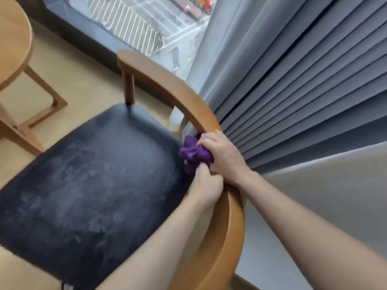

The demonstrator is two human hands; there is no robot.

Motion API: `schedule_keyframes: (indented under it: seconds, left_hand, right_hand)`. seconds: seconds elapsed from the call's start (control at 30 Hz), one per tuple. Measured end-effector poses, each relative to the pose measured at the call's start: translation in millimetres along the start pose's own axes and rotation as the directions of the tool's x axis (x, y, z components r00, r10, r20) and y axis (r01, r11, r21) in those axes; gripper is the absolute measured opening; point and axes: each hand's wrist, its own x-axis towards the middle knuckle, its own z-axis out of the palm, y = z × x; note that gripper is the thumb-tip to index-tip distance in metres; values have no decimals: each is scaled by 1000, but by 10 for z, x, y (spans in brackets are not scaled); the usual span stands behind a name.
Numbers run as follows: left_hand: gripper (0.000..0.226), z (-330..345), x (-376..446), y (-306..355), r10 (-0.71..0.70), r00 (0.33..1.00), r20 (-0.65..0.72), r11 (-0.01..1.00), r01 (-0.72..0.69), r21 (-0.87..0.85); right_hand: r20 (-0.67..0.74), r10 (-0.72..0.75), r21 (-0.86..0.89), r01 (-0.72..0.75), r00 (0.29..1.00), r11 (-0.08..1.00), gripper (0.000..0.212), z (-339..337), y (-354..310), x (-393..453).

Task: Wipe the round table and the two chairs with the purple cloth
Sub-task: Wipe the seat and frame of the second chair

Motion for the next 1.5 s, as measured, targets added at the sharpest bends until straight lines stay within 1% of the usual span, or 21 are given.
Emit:
schedule_keyframes:
  seconds: [0.13,0.2,0.27,0.37,0.43,0.53,0.6,0.7,0.77,0.9,0.97,1.03,1.1,1.17,1.23,1.3,1.33,1.4,1.43,1.47,1.5]
  left_hand:
    - [39,26,-66,0,-41,997,-65,999,39,-31]
    - [40,41,-130,-10,-61,992,-108,992,48,-120]
    - [41,52,-147,-41,-107,983,-146,973,73,-219]
    - [31,52,-93,-29,-197,966,-167,910,117,-397]
    - [32,20,19,22,-255,949,-187,835,118,-537]
    - [22,-118,218,77,-268,926,-265,826,79,-559]
    - [17,-192,294,62,-247,926,-286,844,61,-532]
    - [19,-354,426,127,-205,930,-305,845,11,-534]
    - [23,-567,608,224,-150,911,-383,848,-80,-524]
    - [32,-1180,995,495,-56,856,-514,849,-230,-475]
    - [34,-1497,1089,504,-2,835,-550,874,-266,-407]
    - [38,-1810,1056,314,80,831,-551,924,-270,-273]
    - [50,-2108,908,-61,119,844,-523,984,-171,-51]
    - [66,-2372,711,-486,104,859,-502,973,16,228]
    - [77,-2585,539,-873,70,900,-429,861,163,482]
    - [86,-2758,404,-1183,-35,945,-324,697,255,670]
    - [91,-2816,346,-1314,-89,957,-276,617,270,739]
    - [100,-2890,279,-1504,-108,970,-218,474,243,847]
    - [103,-2906,274,-1553,-96,974,-207,434,228,871]
    - [102,-2917,282,-1580,-79,975,-208,429,221,876]
    - [99,-2931,301,-1594,-58,975,-215,444,218,869]
  right_hand:
    - [-60,149,253,-129,987,959,40,13,-1,-478]
    - [-79,208,312,-174,975,934,45,32,-52,-693]
    - [-95,216,332,-173,972,927,47,58,-64,-787]
    - [-66,157,260,-135,985,956,46,38,19,-618]
    - [-58,26,112,-19,998,994,42,-14,96,-271]
    - [-48,-184,-119,177,982,977,40,-39,130,450]
    - [-45,-265,-181,253,963,950,42,-16,83,889]
    - [-90,-321,-176,303,943,937,40,18,-64,1401]
    - [-119,-335,-156,315,935,936,37,41,-184,1677]
    - [-188,-250,-21,250,950,968,33,98,-421,2122]
    - [-241,-181,49,198,954,979,31,177,-565,2238]
    - [-304,-128,72,156,944,985,36,317,-710,2234]
    - [-340,-145,58,175,929,983,42,558,-848,2128]
    - [-261,-129,75,153,957,985,42,919,-965,1992]
    - [-15,11,146,-9,1000,989,40,1349,-1144,1810]
    - [201,158,192,-197,967,961,39,1794,-1370,1606]
    - [244,195,168,-239,950,956,41,2004,-1472,1508]
    - [324,278,49,-309,904,950,48,2287,-1659,1368]
    - [372,304,-39,-312,877,949,52,2349,-1731,1333]
    - [383,307,-116,-285,871,952,52,2380,-1775,1323]
    - [370,294,-133,-263,881,955,51,2391,-1795,1322]
